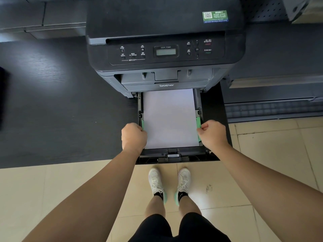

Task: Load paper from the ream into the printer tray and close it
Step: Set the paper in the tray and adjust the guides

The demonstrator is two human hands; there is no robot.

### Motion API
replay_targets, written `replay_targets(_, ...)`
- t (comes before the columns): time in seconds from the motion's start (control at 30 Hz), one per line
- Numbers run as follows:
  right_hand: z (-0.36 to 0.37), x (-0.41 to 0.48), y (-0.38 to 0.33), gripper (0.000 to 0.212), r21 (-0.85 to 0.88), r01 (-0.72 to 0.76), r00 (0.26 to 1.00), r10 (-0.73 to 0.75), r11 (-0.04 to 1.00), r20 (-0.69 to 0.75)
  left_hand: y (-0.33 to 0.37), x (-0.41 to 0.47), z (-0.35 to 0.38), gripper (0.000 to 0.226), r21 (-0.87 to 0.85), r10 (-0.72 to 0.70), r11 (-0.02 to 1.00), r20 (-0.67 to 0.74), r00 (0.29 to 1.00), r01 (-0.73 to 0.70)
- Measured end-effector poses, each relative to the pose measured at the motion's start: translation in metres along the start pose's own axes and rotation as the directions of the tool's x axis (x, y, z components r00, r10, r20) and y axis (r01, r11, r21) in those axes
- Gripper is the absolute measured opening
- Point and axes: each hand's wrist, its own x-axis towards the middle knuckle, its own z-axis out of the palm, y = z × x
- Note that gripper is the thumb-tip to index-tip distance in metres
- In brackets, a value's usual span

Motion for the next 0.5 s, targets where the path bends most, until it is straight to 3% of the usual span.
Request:
replay_targets(0.23,0.004,-0.001,0.004,0.017,0.013,0.0,1.0,0.0,1.0,-0.013,0.0,-0.006,-0.005,0.039,-0.01,0.014,1.0,-0.004,1.0,-0.014)
replay_targets(0.37,-0.002,-0.005,0.009,0.027,0.073,0.015,1.0,-0.016,0.997,0.011,-0.01,-0.011,-0.009,0.017,0.007,0.102,0.995,-0.01,0.995,-0.102)
replay_targets(0.5,-0.031,-0.011,0.018,0.035,0.054,0.159,0.987,-0.16,0.986,0.018,-0.028,-0.023,-0.027,0.024,-0.065,0.224,0.973,0.006,0.975,-0.223)
